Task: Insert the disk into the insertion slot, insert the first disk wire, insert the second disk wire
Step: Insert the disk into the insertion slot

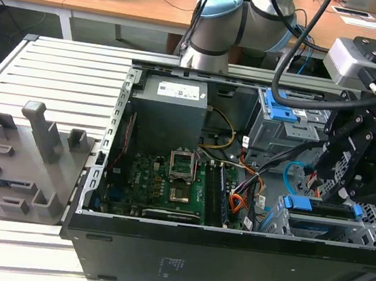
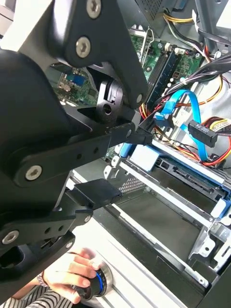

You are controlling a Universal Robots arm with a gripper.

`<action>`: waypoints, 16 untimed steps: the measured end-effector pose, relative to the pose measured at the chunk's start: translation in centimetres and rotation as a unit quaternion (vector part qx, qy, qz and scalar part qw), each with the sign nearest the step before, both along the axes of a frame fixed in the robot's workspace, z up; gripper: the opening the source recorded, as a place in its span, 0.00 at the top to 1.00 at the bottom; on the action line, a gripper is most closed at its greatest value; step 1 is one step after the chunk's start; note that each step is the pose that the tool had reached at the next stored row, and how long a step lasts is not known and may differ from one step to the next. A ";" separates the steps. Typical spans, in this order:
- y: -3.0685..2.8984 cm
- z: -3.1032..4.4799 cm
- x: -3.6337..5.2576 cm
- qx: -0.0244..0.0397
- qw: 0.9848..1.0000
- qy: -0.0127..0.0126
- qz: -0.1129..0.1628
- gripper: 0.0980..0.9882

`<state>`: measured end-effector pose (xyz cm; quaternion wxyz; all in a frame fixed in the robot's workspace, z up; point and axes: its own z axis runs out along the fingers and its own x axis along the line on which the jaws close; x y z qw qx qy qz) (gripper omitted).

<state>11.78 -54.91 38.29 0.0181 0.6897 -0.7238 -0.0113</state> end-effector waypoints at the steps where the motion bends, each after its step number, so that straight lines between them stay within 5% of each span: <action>1: 0.00 -0.02 0.00 0.000 1.000 0.000 0.000 0.50; 5: 0.00 -0.15 0.00 0.000 1.000 0.000 0.000 0.85; 8: -0.03 -0.49 0.00 0.000 1.000 0.000 0.000 0.98; 13: -0.20 -1.58 0.13 0.000 1.000 0.000 0.002 0.99; 16: -0.20 -1.78 0.96 0.000 1.000 0.000 0.002 0.99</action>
